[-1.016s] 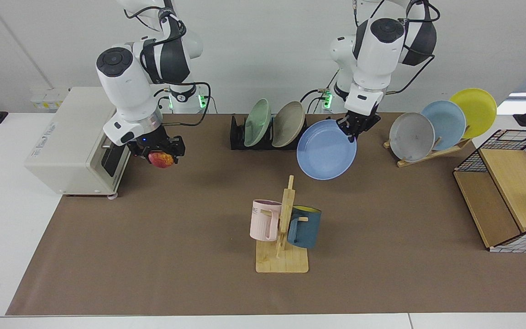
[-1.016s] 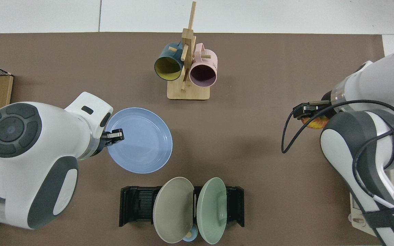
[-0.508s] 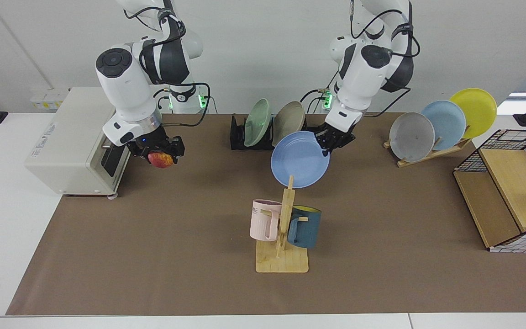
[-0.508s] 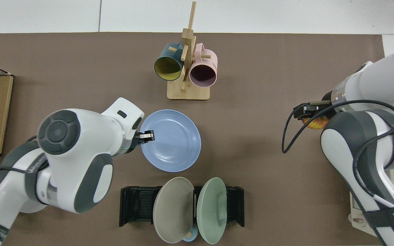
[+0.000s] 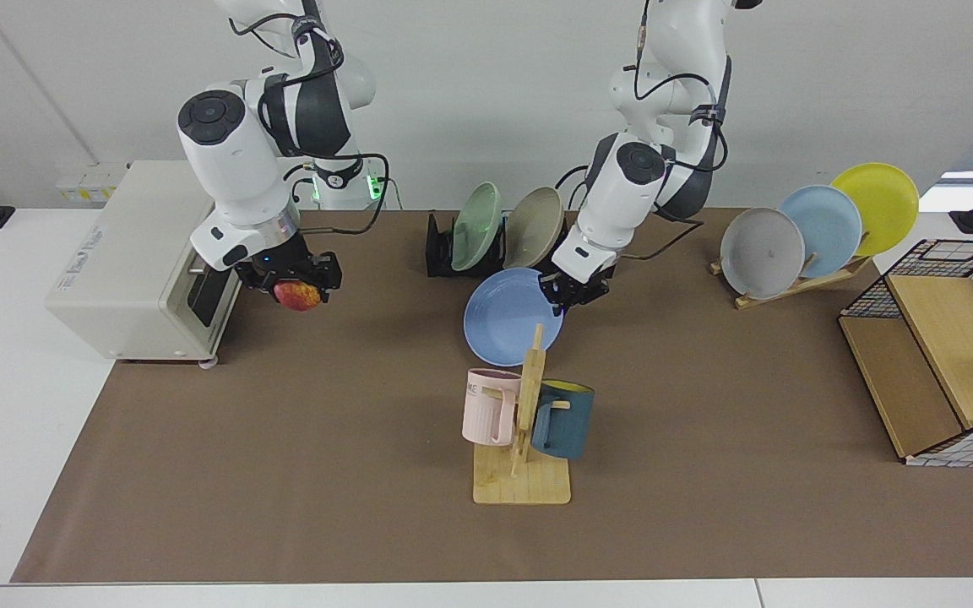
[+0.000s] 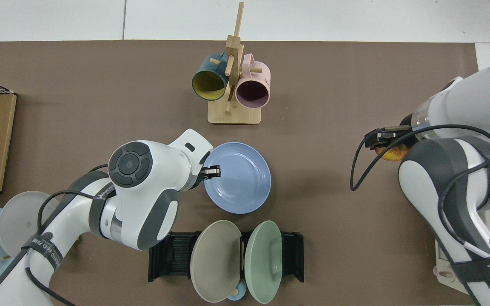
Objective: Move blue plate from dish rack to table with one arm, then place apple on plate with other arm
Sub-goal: 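Carry the blue plate to the table center with the left gripper, then lower the blue plate onto the table and open the left gripper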
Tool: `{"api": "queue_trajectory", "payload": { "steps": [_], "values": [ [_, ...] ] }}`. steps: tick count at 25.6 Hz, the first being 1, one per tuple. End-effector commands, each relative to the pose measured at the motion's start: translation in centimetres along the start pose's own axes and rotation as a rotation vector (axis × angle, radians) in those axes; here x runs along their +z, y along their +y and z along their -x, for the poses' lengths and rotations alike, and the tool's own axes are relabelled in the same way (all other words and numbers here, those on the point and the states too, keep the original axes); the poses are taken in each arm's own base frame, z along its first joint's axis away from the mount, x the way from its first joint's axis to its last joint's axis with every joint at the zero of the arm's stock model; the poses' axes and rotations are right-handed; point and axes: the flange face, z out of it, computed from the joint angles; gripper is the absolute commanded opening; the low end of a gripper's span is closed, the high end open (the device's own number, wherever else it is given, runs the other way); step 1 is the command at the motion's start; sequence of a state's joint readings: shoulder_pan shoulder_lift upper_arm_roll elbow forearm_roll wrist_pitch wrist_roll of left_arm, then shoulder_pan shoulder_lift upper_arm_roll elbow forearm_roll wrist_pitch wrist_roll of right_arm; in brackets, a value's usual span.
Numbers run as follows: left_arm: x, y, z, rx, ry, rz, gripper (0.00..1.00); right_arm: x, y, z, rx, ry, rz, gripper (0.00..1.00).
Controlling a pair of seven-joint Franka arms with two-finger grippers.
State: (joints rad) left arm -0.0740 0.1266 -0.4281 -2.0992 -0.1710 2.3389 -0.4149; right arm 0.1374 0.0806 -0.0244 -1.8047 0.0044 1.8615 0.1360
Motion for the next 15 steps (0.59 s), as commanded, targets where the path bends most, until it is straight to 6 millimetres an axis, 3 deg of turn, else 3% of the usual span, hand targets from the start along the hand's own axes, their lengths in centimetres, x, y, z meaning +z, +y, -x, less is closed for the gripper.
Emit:
{"api": "queue_trajectory", "payload": {
  "steps": [1, 6, 15],
  "values": [
    [1.6, 1.1, 0.7, 0.023, 0.016, 0.019, 0.00, 0.0, 0.2, 0.1, 0.012, 0.000, -0.004, 0.01],
    [2.6, 0.6, 1.3, 0.047, 0.003, 0.010, 0.00, 0.2, 0.2, 0.1, 0.012, -0.003, -0.004, 0.01],
    [3.2, 0.5, 0.4, 0.018, 0.043, 0.032, 0.00, 0.4, 0.1, 0.1, 0.011, 0.003, -0.006, 0.02]
  ]
}}
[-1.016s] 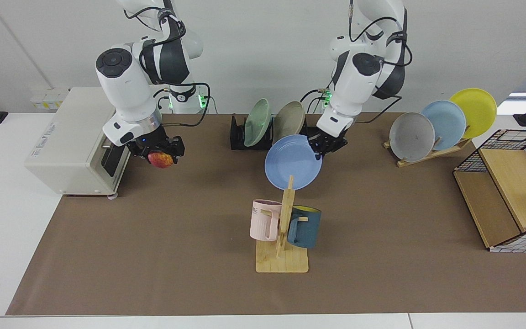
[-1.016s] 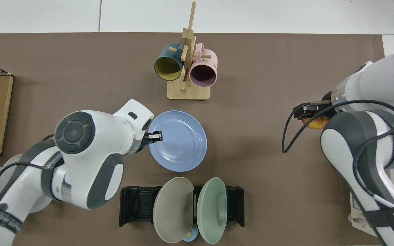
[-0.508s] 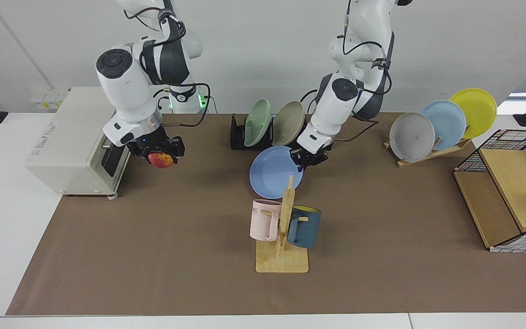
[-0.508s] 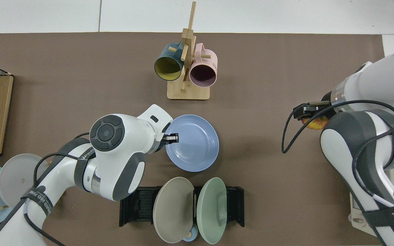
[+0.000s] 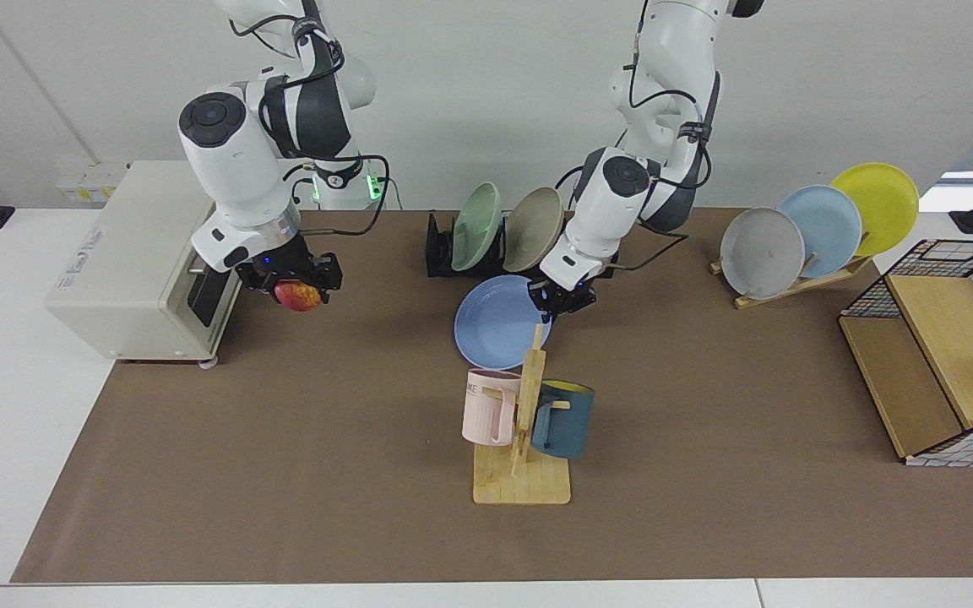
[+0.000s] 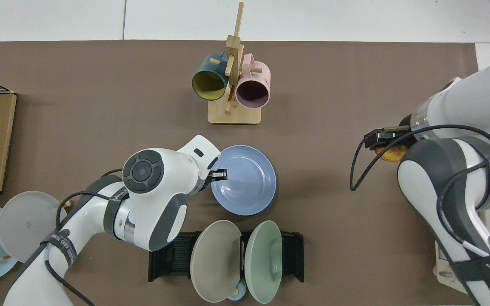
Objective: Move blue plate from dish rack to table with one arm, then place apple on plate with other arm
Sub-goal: 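Lower the blue plate onto the table and open the left gripper, then retract the left gripper while the right gripper carries the apple over the plate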
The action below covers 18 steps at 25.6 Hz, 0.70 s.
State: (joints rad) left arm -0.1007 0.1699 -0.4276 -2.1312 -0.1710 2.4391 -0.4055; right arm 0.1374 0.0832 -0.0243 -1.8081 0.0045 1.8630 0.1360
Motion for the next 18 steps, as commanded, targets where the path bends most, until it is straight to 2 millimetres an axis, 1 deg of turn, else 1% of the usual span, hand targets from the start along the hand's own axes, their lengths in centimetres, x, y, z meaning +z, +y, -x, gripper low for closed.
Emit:
{"api": "queue_trajectory", "payload": {
  "steps": [1, 2, 3, 4, 5, 7, 10, 11, 12, 14, 16, 17, 18],
  "values": [
    [0.3, -0.1, -0.3, -0.007, 0.034, 0.016, 0.00, 0.1, 0.1, 0.1, 0.011, 0.008, -0.007, 0.02],
    [0.3, -0.2, -0.3, 0.004, 0.033, 0.014, 0.11, 0.1, 0.1, 0.1, 0.011, 0.008, -0.007, 0.02],
    [0.3, -0.2, -0.3, 0.006, 0.033, 0.014, 0.30, 0.2, 0.1, 0.0, 0.011, 0.006, -0.006, 0.02],
    [0.4, -0.2, -0.3, 0.006, 0.032, 0.013, 0.43, 0.2, 0.1, 0.0, 0.011, 0.006, -0.006, 0.02],
    [0.4, -0.2, -0.3, 0.006, 0.032, 0.013, 0.50, 0.2, 0.1, 0.0, 0.011, 0.006, -0.006, 0.02],
    [0.4, -0.5, -0.4, 0.001, 0.029, 0.011, 0.61, 0.3, 0.1, 0.0, 0.009, 0.006, -0.006, 0.02],
    [0.3, -1.1, -0.7, -0.010, 0.025, 0.006, 0.73, 0.4, 0.0, 0.0, 0.008, 0.005, -0.006, 0.02],
    [0.3, -1.4, -0.8, -0.017, 0.024, 0.003, 0.81, 0.4, 0.0, 0.0, 0.008, 0.005, -0.006, 0.02],
    [0.2, -1.7, -1.0, -0.023, 0.024, 0.002, 0.84, 0.4, -0.1, 0.0, 0.007, 0.004, -0.007, 0.02],
    [-0.2, -2.2, -1.3, -0.029, 0.016, -0.008, 0.84, 0.4, -0.1, 0.0, 0.007, 0.004, -0.007, 0.02],
    [-1.3, -2.8, -1.9, -0.012, 0.010, -0.046, 0.87, 0.4, -0.2, 0.0, 0.007, 0.004, -0.007, 0.02],
    [-1.9, -3.2, -2.2, -0.002, -0.002, -0.073, 0.90, 0.5, -0.3, 0.0, 0.005, 0.001, -0.007, 0.02],
    [-2.5, -3.2, -2.1, 0.023, -0.024, -0.109, 0.93, 0.5, -0.3, 0.0, 0.005, 0.001, -0.007, 0.02]
  ]
}}
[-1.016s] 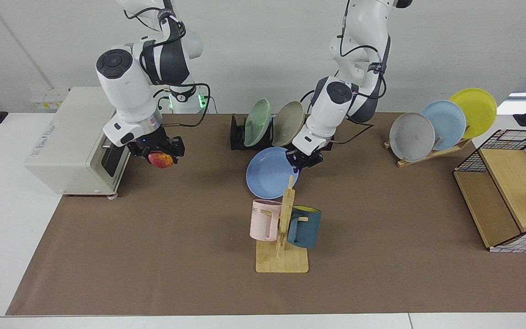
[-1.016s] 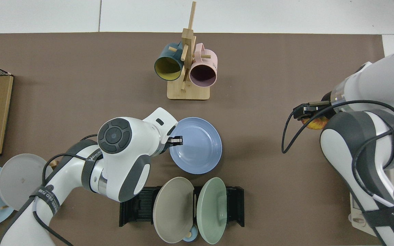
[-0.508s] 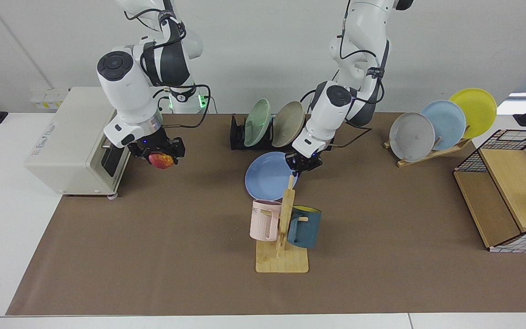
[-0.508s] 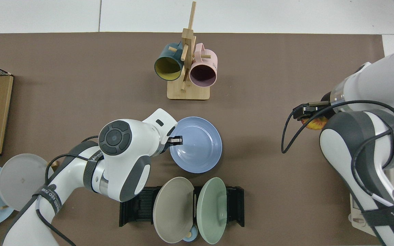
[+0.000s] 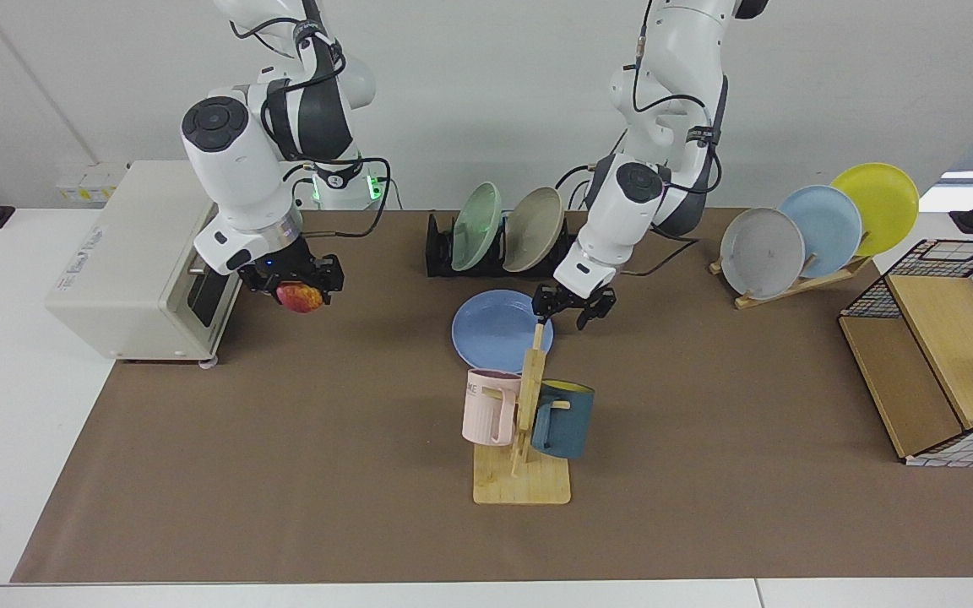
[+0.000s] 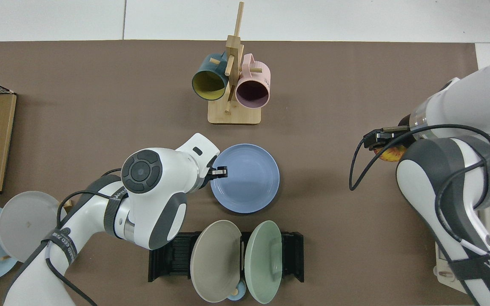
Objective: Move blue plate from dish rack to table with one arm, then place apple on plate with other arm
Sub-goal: 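Retract the left gripper while the right gripper carries the apple over the plate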
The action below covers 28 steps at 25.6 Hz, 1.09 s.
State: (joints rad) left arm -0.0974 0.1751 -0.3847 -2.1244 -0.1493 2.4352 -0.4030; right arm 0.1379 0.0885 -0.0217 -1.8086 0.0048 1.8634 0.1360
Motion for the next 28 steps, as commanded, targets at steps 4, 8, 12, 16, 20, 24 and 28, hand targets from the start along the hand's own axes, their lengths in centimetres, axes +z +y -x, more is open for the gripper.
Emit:
{"api": "queue_trajectory", "payload": {
  "steps": [4, 8, 12, 16, 20, 24, 28],
  "values": [
    [-6.8, -3.0, -1.0, 0.059, -0.068, -0.199, 1.00, 0.8, -0.6, 0.2, 0.010, 0.014, -0.010, 0.02],
    [-12.2, -6.7, -1.1, 0.042, -0.064, -0.225, 1.00, 1.6, -2.0, 0.5, -0.003, 0.018, -0.012, 0.02],
    [-18.5, -10.8, -2.5, 0.124, -0.151, -0.212, 1.00, 2.4, -5.5, 1.0, 0.018, 0.034, -0.015, 0.02],
    [-22.8, -15.4, -3.5, 0.169, -0.175, -0.179, 1.00, 3.1, -9.6, 1.8, 0.066, 0.049, -0.026, 0.02],
    [-26.3, -17.7, -2.8, 0.177, -0.123, -0.176, 1.00, 4.1, -13.8, 2.5, 0.115, 0.048, -0.063, 0.02],
    [-28.0, -20.8, -2.3, 0.197, -0.124, -0.167, 1.00, 5.3, -17.5, 3.2, 0.161, 0.062, -0.080, 0.02],
    [-28.4, -20.6, -2.1, 0.212, -0.115, -0.166, 1.00, 6.1, -19.9, 3.7, 0.182, 0.066, -0.100, 0.01]
  ]
}}
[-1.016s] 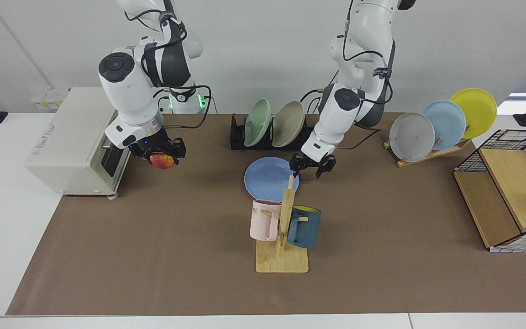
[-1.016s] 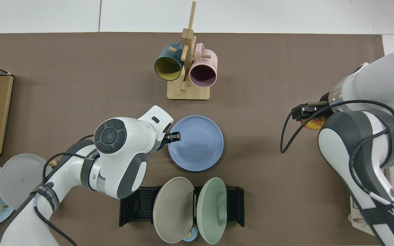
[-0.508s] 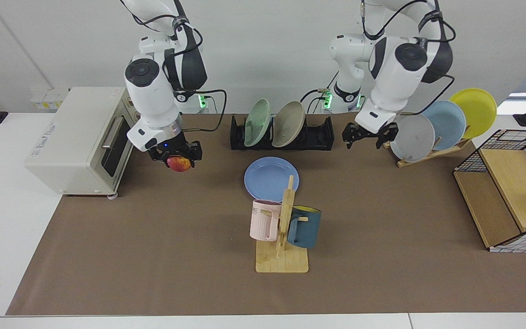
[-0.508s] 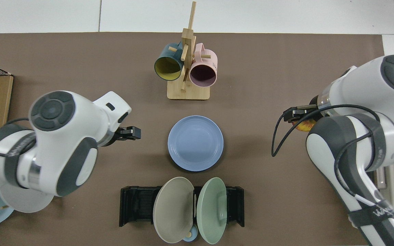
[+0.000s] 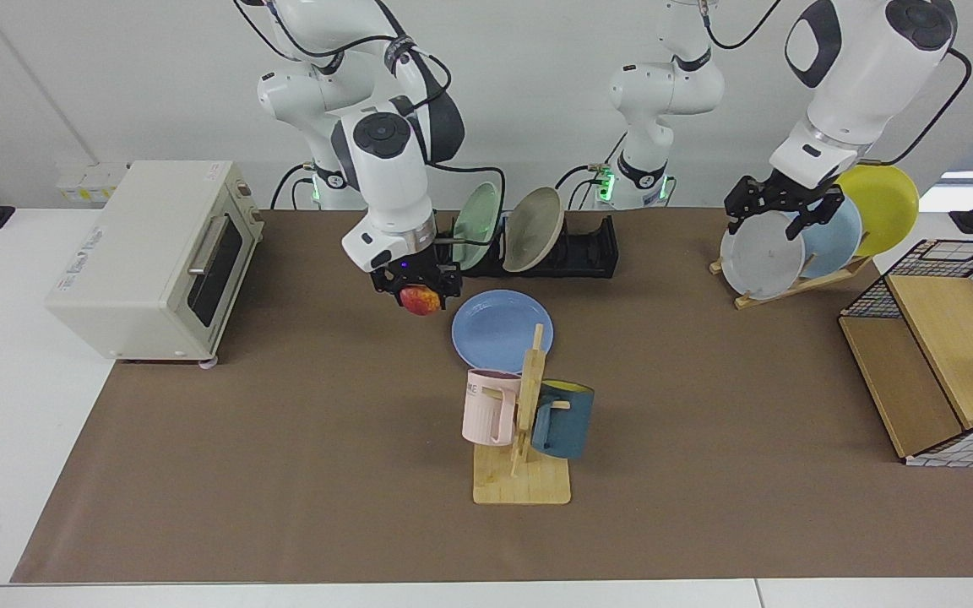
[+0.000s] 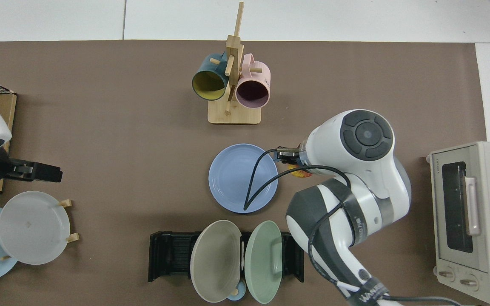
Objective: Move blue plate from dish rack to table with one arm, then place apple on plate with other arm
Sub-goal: 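Retract the left gripper while the right gripper carries the apple over the plate, then lower the apple onto the blue plate and open the right gripper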
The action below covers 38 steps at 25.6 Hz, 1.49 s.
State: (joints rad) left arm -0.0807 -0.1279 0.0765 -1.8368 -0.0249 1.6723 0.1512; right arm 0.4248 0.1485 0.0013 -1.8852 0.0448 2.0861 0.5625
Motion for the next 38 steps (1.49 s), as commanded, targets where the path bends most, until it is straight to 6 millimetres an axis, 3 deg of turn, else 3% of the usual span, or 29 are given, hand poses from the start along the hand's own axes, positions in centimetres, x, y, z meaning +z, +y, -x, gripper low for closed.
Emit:
{"api": "queue_trajectory", "payload": {
  "steps": [1, 5, 11, 23, 27, 29, 30, 31, 32, 38],
  "values": [
    [-0.7, 0.1, 0.5, 0.027, 0.001, 0.006, 1.00, 1.3, -2.2, 0.7, 0.052, -0.002, -0.045, 0.01],
    [-0.6, 0.2, 0.5, 0.029, 0.001, 0.006, 1.00, 2.9, -4.7, 1.8, 0.063, -0.008, -0.069, 0.00],
    [-0.6, 0.3, 0.5, 0.030, 0.000, 0.004, 1.00, 6.7, -9.3, 4.3, 0.097, -0.016, -0.053, 0.00],
    [-0.6, 1.0, 0.3, 0.030, 0.006, 0.001, 1.00, 13.2, -12.4, 5.8, 0.110, -0.001, -0.056, 0.00],
    [-0.6, 1.0, 0.3, 0.029, 0.007, 0.001, 1.00, 14.2, -12.2, 5.7, 0.114, -0.005, -0.049, 0.04],
    [-0.6, 1.0, 0.3, 0.027, 0.009, 0.001, 1.00, 14.4, -11.9, 5.7, 0.117, -0.008, -0.044, 0.18],
    [-0.6, 1.0, 0.3, 0.027, 0.009, 0.001, 1.00, 14.4, -11.8, 5.7, 0.117, -0.010, -0.042, 0.42],
    [-0.6, 1.0, 0.3, 0.027, 0.009, 0.001, 1.00, 14.4, -11.8, 5.6, 0.120, -0.011, -0.041, 0.89],
    [-0.6, 1.0, 0.3, 0.027, 0.009, 0.001, 1.00, 14.3, -11.6, 5.5, 0.120, -0.011, -0.039, 1.00],
    [-0.6, 1.0, 0.3, 0.027, 0.009, 0.001, 1.00, 9.9, -10.6, 3.5, 0.130, -0.008, -0.041, 1.00]
  ]
}}
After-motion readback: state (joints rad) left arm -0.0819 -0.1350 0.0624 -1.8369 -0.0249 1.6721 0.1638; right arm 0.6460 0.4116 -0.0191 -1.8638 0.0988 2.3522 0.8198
